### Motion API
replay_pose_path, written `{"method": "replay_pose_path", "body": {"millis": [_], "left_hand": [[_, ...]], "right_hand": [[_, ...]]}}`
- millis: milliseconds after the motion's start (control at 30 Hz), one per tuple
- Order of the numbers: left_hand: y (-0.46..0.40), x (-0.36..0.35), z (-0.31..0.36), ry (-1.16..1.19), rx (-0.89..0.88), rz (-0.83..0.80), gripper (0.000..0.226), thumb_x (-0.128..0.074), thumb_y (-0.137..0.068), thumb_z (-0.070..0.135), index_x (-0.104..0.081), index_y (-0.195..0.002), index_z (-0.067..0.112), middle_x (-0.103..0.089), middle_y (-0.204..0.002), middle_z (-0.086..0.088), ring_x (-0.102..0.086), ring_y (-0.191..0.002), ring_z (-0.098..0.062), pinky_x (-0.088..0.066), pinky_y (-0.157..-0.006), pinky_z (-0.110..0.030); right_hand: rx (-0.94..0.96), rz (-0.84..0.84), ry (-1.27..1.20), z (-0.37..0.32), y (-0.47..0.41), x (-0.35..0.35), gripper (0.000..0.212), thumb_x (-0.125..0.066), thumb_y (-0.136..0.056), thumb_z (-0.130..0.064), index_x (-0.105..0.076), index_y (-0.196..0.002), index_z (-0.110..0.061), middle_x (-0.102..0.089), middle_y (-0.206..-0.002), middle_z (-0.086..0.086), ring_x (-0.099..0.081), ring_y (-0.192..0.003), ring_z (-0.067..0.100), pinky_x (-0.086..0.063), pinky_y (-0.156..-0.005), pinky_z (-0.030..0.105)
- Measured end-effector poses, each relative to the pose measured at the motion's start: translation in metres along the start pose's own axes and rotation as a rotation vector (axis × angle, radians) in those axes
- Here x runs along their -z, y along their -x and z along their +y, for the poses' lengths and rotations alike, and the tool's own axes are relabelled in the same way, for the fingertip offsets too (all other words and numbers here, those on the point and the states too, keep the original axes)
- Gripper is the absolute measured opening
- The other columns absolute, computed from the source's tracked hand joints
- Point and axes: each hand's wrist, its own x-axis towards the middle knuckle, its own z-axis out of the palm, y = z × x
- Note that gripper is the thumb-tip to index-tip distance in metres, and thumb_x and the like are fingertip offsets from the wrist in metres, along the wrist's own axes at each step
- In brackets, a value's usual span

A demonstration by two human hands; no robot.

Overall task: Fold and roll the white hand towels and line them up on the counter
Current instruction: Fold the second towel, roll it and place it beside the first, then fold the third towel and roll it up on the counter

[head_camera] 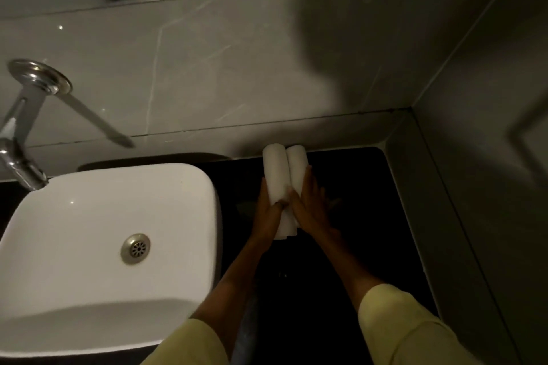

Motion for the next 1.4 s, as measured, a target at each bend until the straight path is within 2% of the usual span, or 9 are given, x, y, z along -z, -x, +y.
{"method": "replay_pose_path", "body": {"millis": [167,333,467,600,800,900,1067,1267,1400], "left_hand": [[0.005,-0.009,0.007,-0.286,-0.023,0.125,0.068,-0.04,-0.101,0.046,-0.004,-0.156,0.028,-0.023,-0.158,0.002,-0.026,-0.143,-0.023,-0.025,-0.118,-0.044],[0.013,-0.01,-0.006,-0.476,-0.234,0.212,0.064,-0.034,-0.102,0.044,-0.005,-0.156,0.026,-0.005,-0.165,0.001,-0.016,-0.148,-0.024,-0.017,-0.121,-0.048],[0.009,-0.007,-0.023,-0.507,-0.385,0.131,0.058,-0.03,-0.104,0.037,-0.009,-0.156,0.026,0.002,-0.165,0.004,-0.01,-0.151,-0.016,-0.019,-0.122,-0.047],[0.01,0.0,-0.017,-0.49,-0.292,0.05,0.076,-0.014,-0.092,0.067,0.001,-0.155,0.028,0.015,-0.163,0.005,0.012,-0.151,-0.019,0.0,-0.123,-0.047],[0.068,0.035,0.021,-0.591,-0.38,0.133,0.059,-0.021,-0.104,0.038,-0.001,-0.156,0.019,0.012,-0.163,0.002,0.018,-0.15,-0.016,0.0,-0.124,-0.047],[0.124,0.085,0.047,-0.827,-0.432,0.325,0.058,-0.024,-0.105,0.038,-0.006,-0.156,0.017,0.006,-0.165,-0.002,0.014,-0.151,-0.018,0.001,-0.124,-0.038],[0.193,0.245,0.028,-1.084,-0.296,0.692,0.059,-0.026,-0.104,0.035,-0.012,-0.155,0.009,-0.007,-0.164,-0.015,0.003,-0.152,-0.032,-0.005,-0.124,-0.048],[0.235,0.462,-0.059,-0.891,0.11,0.946,0.065,-0.022,-0.101,0.044,-0.012,-0.155,0.009,-0.004,-0.164,-0.016,0.003,-0.151,-0.034,-0.006,-0.123,-0.05],[0.241,0.571,-0.116,-0.679,0.35,1.038,0.062,-0.033,-0.101,0.035,-0.02,-0.153,0.003,-0.01,-0.161,-0.025,-0.002,-0.148,-0.044,-0.006,-0.121,-0.054]], "right_hand": [[0.047,0.057,0.163,-0.004,0.003,0.0,0.089,-0.016,-0.083,-0.074,0.012,-0.155,-0.03,-0.001,-0.166,0.0,-0.019,-0.146,0.034,-0.015,-0.118,0.058],[0.184,0.033,0.274,0.0,0.007,0.005,0.072,-0.015,-0.094,-0.065,0.016,-0.152,-0.038,0.017,-0.165,-0.006,-0.008,-0.15,0.03,-0.008,-0.116,0.061],[0.169,0.021,0.334,0.0,0.003,0.002,0.066,-0.012,-0.096,-0.062,0.02,-0.15,-0.041,0.018,-0.164,-0.005,-0.007,-0.151,0.029,-0.011,-0.117,0.061],[0.122,0.0,0.343,-0.005,0.005,0.004,0.073,-0.007,-0.09,-0.068,0.019,-0.152,-0.037,0.017,-0.165,-0.002,0.005,-0.152,0.028,-0.004,-0.119,0.062],[0.222,0.181,0.556,-0.04,0.062,0.013,0.068,-0.008,-0.098,-0.059,0.009,-0.156,-0.028,0.015,-0.165,0.002,0.014,-0.152,0.028,-0.003,-0.12,0.061],[0.455,0.265,0.603,-0.087,0.119,-0.013,0.067,-0.013,-0.1,-0.055,0.0,-0.158,-0.023,0.007,-0.166,0.007,0.01,-0.153,0.03,-0.002,-0.121,0.058],[0.748,0.068,0.561,-0.201,0.188,-0.125,0.065,-0.014,-0.101,-0.052,-0.003,-0.158,-0.022,0.009,-0.166,0.005,0.014,-0.152,0.028,-0.002,-0.122,0.056],[1.083,-0.14,0.444,-0.314,0.234,-0.313,0.058,-0.032,-0.103,-0.042,-0.026,-0.155,-0.019,-0.018,-0.164,0.005,-0.007,-0.153,0.023,-0.013,-0.124,0.043],[0.857,-0.49,0.434,-0.361,0.242,-0.443,0.055,-0.052,-0.096,-0.031,-0.04,-0.148,-0.017,-0.035,-0.156,0.008,-0.029,-0.146,0.027,-0.026,-0.12,0.041]]}}
